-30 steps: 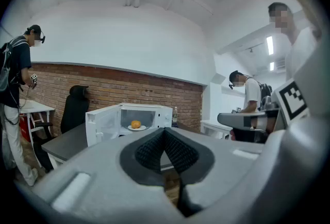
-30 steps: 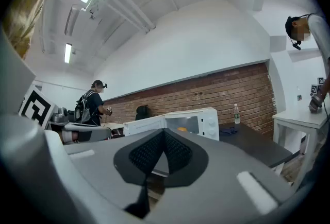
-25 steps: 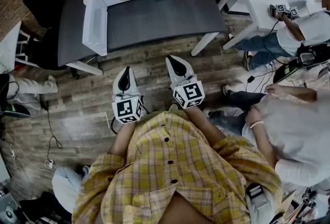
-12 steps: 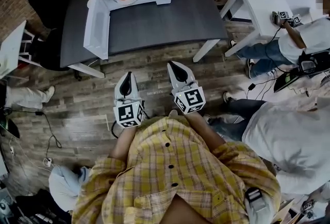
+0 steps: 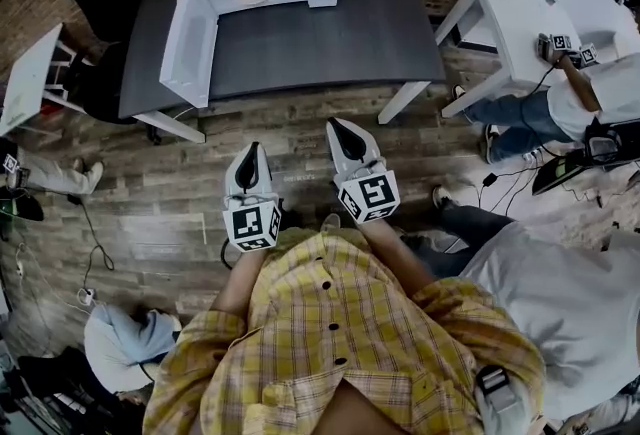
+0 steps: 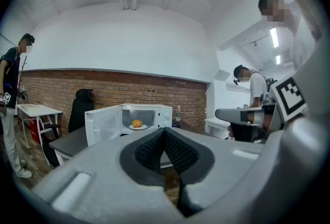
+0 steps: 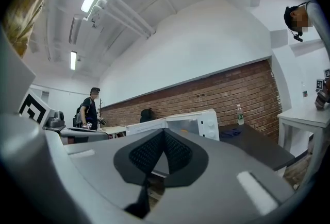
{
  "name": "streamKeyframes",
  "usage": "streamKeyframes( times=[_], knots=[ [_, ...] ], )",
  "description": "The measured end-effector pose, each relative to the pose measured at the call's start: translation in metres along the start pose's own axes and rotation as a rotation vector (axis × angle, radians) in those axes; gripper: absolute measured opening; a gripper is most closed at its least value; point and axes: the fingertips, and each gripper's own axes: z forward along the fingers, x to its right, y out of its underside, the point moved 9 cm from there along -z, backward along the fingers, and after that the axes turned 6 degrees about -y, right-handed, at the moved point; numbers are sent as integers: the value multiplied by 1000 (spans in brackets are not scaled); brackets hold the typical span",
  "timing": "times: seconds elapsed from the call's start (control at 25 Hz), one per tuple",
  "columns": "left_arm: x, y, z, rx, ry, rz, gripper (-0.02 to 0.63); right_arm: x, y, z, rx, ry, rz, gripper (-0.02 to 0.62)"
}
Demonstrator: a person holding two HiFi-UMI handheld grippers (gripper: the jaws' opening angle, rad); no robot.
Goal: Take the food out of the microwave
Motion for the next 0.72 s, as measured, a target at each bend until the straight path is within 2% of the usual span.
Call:
streamKeyframes(
  times=[0.36, 0.72],
  knots=[
    [-5, 2, 24, -10, -3, 0, -2, 10, 4, 26, -8, -10, 10, -2],
    [-29, -5, 109, -10, 48, -28, -2, 51, 2, 92, -23, 33, 1, -3]
  ],
)
